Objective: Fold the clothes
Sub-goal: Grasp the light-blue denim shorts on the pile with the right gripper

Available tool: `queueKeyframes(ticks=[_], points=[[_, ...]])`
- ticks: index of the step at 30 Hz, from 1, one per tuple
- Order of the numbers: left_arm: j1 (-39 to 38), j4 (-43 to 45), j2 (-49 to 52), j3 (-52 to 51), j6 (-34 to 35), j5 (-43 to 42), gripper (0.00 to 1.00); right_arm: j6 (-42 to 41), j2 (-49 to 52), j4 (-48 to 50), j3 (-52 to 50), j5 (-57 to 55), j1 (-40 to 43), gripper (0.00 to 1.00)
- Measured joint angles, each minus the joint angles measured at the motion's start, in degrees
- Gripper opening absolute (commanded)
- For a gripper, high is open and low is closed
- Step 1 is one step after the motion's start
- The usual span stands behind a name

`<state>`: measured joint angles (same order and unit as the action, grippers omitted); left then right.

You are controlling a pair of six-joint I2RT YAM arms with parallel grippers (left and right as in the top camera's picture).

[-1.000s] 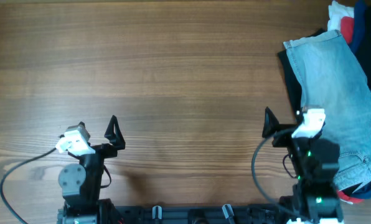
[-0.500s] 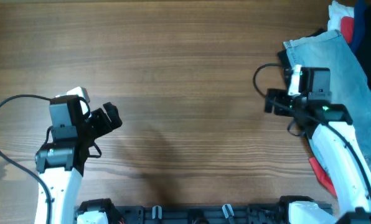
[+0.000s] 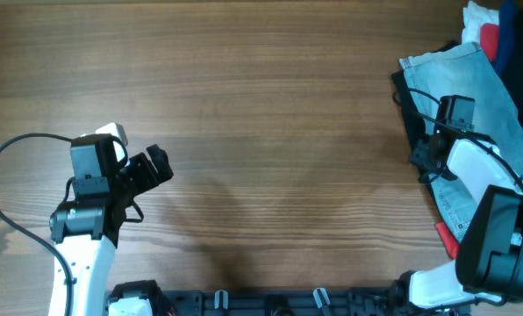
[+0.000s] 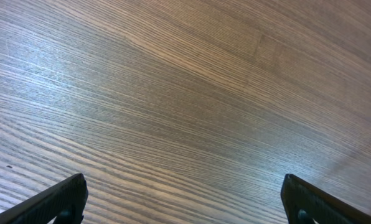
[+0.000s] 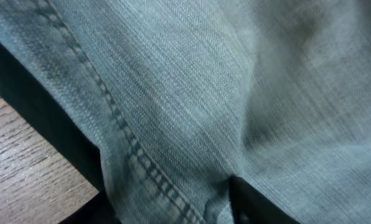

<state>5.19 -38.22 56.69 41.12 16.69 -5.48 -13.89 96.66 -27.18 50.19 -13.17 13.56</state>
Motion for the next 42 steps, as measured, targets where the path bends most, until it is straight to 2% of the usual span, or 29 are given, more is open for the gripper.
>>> queueKeyframes(ticks=[1, 2, 3, 12, 17, 23, 32, 34, 35, 40, 41, 42], points=[[0.0, -0.02, 0.0, 0.0, 0.0, -0.02, 1.0, -0.04, 0.11, 0.28, 0.0, -0.02, 0.0, 0.27], [0.0, -0.02, 0.0, 0.0, 0.0, -0.02, 1.0, -0.35, 0.11, 0.55, 0.0, -0.2, 0.0, 0.12], [0.0, 0.0, 0.0, 0.0, 0.0, -0.02, 1.0, -0.37, 0.11, 0.83, 0.0, -0.44, 0.0, 0.04], [0.0, 0.0, 0.0, 0.0, 0.0, -0.02, 1.0, -0.63, -0.59, -2.64, 1.7, -2.32, 0.0, 0.04], [0.0, 0.0, 0.0, 0.0, 0.0, -0.02, 1.0, 4.74, -10.29, -10.75, 9.2, 2.51, 0.44, 0.04], [0.0, 0.0, 0.0, 0.0, 0.0, -0.02, 1.0, 8.68, -20.41, -12.7, 12.92, 9.14, 0.57, 0.04], [0.0, -0.04, 0.0, 0.0, 0.0, -0.02, 1.0, 9.29, -16.92, -16.0, 12.96, 11.89, 0.46, 0.04], [0.0, -0.22, 0.0, 0.0, 0.0, -0.02, 1.0, 9.29, -16.35, -16.13, 12.96, 11.96, 0.46, 0.07], [0.0, -0.24, 0.0, 0.0, 0.0, -0.02, 1.0, 9.29, -16.31, -16.11, 12.96, 12.02, 0.46, 0.12], [0.0, -0.22, 0.0, 0.0, 0.0, -0.02, 1.0, 9.49, -16.31, -16.11, 12.96, 12.11, 0.46, 0.11], [0.0, -0.22, 0.0, 0.0, 0.0, -0.02, 1.0, 9.49, -16.31, -16.09, 12.96, 12.11, 0.46, 0.05], [0.0, -0.22, 0.0, 0.0, 0.0, -0.02, 1.0, 9.49, -16.31, -16.06, 12.96, 12.11, 0.46, 0.04]])
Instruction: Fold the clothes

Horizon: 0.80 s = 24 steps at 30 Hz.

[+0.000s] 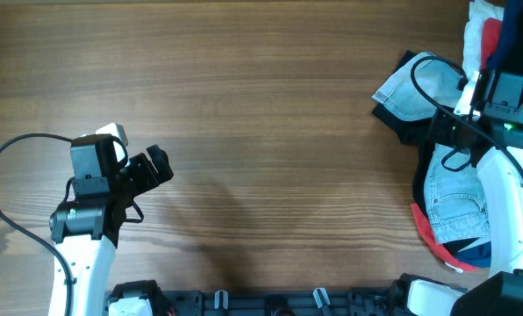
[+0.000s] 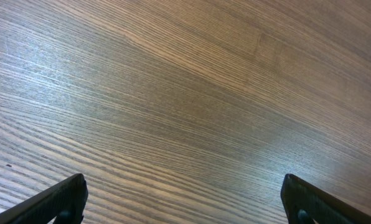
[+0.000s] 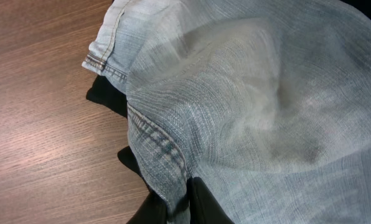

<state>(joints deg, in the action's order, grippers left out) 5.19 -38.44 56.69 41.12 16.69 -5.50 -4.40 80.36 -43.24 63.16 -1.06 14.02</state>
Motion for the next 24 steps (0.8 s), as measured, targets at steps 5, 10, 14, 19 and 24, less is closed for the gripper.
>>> queueKeyframes(ticks=[5, 10, 14, 19, 24], points=[[0.0, 0.0, 0.0, 0.0, 0.0, 0.0, 1.0, 0.2, 0.0, -0.04, 0.0, 0.02, 0.0, 0.04], [0.0, -0.02, 0.0, 0.0, 0.0, 0.0, 1.0, 2.47, 0.0, -6.32, 2.84, 8.02, -0.13, 0.04], [0.0, -0.07, 0.0, 0.0, 0.0, 0.0, 1.0, 4.35, -1.31, -11.47, 15.89, 14.27, -6.67, 0.04], [0.0, 0.02, 0.0, 0.0, 0.0, -0.02, 1.0, 2.78, -2.69, -9.57, 21.75, 15.56, -27.08, 0.04], [0.0, 0.02, 0.0, 0.0, 0.0, 0.0, 1.0, -1.79, 10.47, -7.67, 21.75, 13.35, -34.67, 0.09]])
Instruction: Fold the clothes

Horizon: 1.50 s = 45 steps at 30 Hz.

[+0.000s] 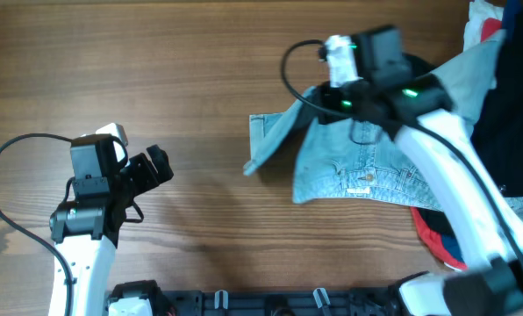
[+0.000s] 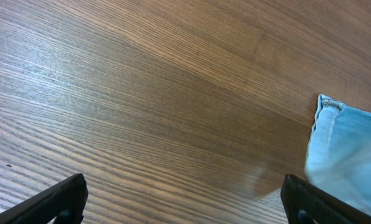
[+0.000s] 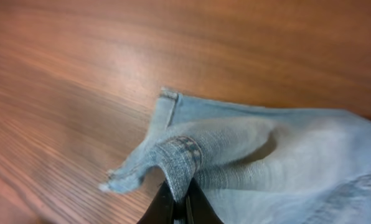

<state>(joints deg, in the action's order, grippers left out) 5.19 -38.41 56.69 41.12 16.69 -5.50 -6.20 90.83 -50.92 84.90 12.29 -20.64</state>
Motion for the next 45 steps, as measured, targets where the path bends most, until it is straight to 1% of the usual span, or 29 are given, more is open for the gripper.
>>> queueKeyframes(ticks=[2, 3, 4, 6, 7, 8, 10, 12, 13, 17, 18, 19, 20, 22, 25, 28, 30, 33, 36, 37, 39, 42, 45], points=[[0.0, 0.0, 0.0, 0.0, 0.0, 0.0, 1.0, -1.31, 5.16, 3.19, 0.0, -0.17, -1.09, 0.1], [0.0, 0.02, 0.0, 0.0, 0.0, 0.0, 1.0, -2.51, 8.55, 6.73, 0.0, -0.28, -1.46, 0.11], [0.0, 0.02, 0.02, 0.0, 0.0, 0.0, 1.0, -3.15, 9.77, 8.22, -0.02, -0.37, -1.46, 0.18], [0.0, 0.07, 0.0, 0.0, 0.0, -0.15, 1.0, -5.14, 12.22, 14.47, -0.11, -0.59, -1.44, 0.45], [0.0, 0.07, 0.0, 0.0, 0.0, -0.46, 1.0, -5.84, 12.35, 16.79, -0.11, -0.59, -1.44, 0.5], [0.0, 0.02, 0.0, 0.0, 0.0, -0.85, 1.0, -6.19, 12.35, 18.78, -0.09, -0.59, -1.44, 0.58], [0.0, 0.02, 0.0, 0.0, 0.0, -2.71, 0.9, -6.8, 12.33, 19.21, -0.09, -1.22, -1.25, 0.6], [0.0, 0.0, 0.0, 0.0, 0.02, -5.77, 0.85, -7.37, 11.45, 16.68, -0.09, -3.85, -0.31, 0.62], [0.0, 0.02, 0.0, 0.0, 0.22, -7.5, 0.85, -7.74, 10.6, 15.08, -0.09, -5.42, 0.52, 0.66], [-1.14, 0.26, 0.35, 0.0, 0.22, -16.02, 0.86, -11.04, 2.14, 3.67, -0.09, -13.35, 7.76, 0.79], [-2.49, 0.55, 1.03, 0.04, 0.42, -17.59, 0.86, -11.8, -1.25, 0.5, -0.04, -15.28, 11.13, 0.84], [-4.59, 0.83, 2.38, 0.04, 0.57, -19.3, 0.86, -12.07, -2.75, -1.51, 0.04, -15.76, 13.0, 0.86], [-6.71, 1.97, 3.72, 0.07, 1.29, -19.78, 0.85, -12.26, -4.24, -4.02, 0.11, -16.35, 15.43, 0.9], [-12.83, 5.16, 7.5, 0.13, 3.41, -20.7, 0.85, -12.59, -5.84, -7.89, 0.13, -17.05, 20.06, 0.97], [-22.43, 11.91, 14.6, 0.15, 8.5, -21.62, 0.84, -13.07, -6.16, -12.85, 0.11, -17.51, 26.6, 1.0], [-31.45, 21.51, 23.93, 0.5, 14.21, -22.03, 0.85, -13.07, -6.21, -14.88, 0.11, -17.51, 28.04, 1.0], [-35.28, 28.06, 29.2, 0.66, 17.11, -22.05, 0.85, -13.05, -6.21, -15.32, 0.11, -17.51, 28.09, 0.99], [-39.6, 35.04, 36.61, 0.85, 21.77, -22.12, 0.85, -13.03, -6.21, -15.76, 0.11, -17.51, 28.09, 0.99], [-43.82, 43.32, 42.4, 1.05, 28.06, -22.73, 0.84, -12.63, -6.21, -15.96, 0.11, -17.51, 28.09, 0.99], [-44.46, 44.3, 42.82, 1.07, 29.03, -22.82, 0.82, -12.61, -6.21, -16.02, 0.11, -17.51, 28.09, 1.0], [-46.21, 47.28, 44.02, 1.25, 31.47, -22.29, 0.7, -12.59, -6.21, -16.0, 0.11, -17.51, 28.09, 0.99], [-48.68, 49.62, 45.27, 1.25, 33.53, -20.48, 0.47, -12.59, -6.21, -15.98, 0.11, -17.51, 28.09, 0.99], [-50.64, 49.88, 46.18, 1.2, 34.84, -18.88, 0.21, -12.59, -6.21, -16.04, 0.11, -17.51, 28.09, 0.99]])
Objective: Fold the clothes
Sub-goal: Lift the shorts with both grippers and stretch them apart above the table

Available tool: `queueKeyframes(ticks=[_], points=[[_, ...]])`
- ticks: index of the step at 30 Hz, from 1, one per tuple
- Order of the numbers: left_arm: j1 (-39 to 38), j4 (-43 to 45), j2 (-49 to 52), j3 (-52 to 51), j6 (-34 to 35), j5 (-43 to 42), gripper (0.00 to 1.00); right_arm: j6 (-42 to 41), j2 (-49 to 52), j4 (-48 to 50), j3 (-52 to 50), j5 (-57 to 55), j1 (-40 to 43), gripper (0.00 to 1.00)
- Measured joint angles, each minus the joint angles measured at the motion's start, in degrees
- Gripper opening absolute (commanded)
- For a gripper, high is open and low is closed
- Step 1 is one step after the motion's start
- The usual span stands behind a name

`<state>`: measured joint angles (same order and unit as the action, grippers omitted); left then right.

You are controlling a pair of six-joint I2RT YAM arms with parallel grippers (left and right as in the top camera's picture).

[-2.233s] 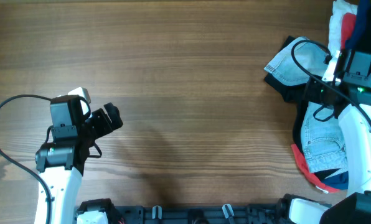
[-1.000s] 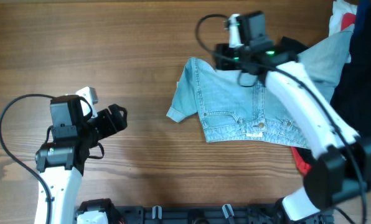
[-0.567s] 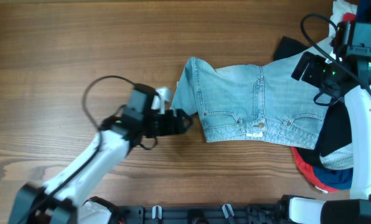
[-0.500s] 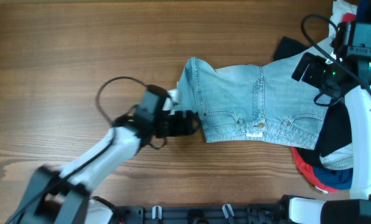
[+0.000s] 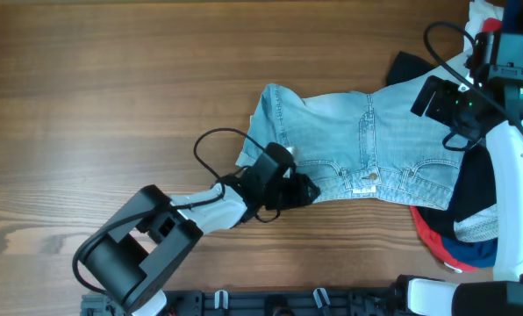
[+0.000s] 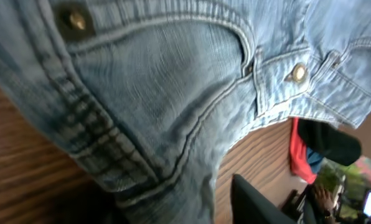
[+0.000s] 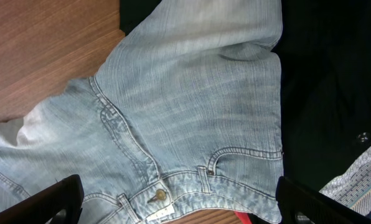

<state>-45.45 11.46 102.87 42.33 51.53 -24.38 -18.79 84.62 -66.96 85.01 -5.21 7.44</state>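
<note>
Light blue denim shorts (image 5: 367, 145) lie spread on the table's centre-right, waistband toward the front. My left gripper (image 5: 297, 189) is at the waistband's left end. In the left wrist view a denim fold (image 6: 173, 93) fills the narrowed jaws. The right finger (image 6: 254, 202) stands a sliver off the cloth and the left finger is hidden. My right gripper (image 5: 439, 96) hovers open over the right end of the shorts (image 7: 192, 124), holding nothing.
A heap of other clothes sits at the right edge: a black garment (image 5: 476, 189), a red piece (image 5: 433, 237) and white patterned cloth (image 5: 479, 228). Bare wooden table (image 5: 112, 88) stretches to the left and back.
The right gripper has let go of the shorts and now sits open at the right. The shorts lie flat instead of hanging. The left arm moved from the far left to the waistband.
My right gripper was down on the denim in the pile at the right. It then held the denim's edge raised, and afterwards carried the shorts over the table's middle. Now they lie spread and released. The left arm stayed at the left until now.
</note>
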Motion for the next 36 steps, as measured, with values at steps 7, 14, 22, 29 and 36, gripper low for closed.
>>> queueKeyframes(ticks=[7, 14, 22, 29, 36], points=[[0.02, -4.5, -0.02, 0.11, 0.17, 0.72, 0.04, 0.72, 0.0, 0.0, 0.0, 0.0, 0.0, 0.99], [22.43, -37.75, -29.05, -0.02, -11.19, 0.02, 0.04, 2.6, 0.0, 0.0, 0.0, -0.11, 0.0, 1.0], [42.88, -42.75, -67.38, 0.55, -16.57, 0.57, 0.04, 10.56, 0.0, 0.07, 0.0, 8.66, 0.07, 0.91], [43.67, -39.45, -65.13, 0.52, -16.81, 0.57, 0.04, 16.83, 1.03, -2.14, -0.07, 16.81, -1.62, 0.9], [43.69, -36.81, -61.05, 0.52, -16.81, 0.57, 0.04, 16.52, 9.2, 4.31, -0.11, 17.46, -10.86, 0.93]])
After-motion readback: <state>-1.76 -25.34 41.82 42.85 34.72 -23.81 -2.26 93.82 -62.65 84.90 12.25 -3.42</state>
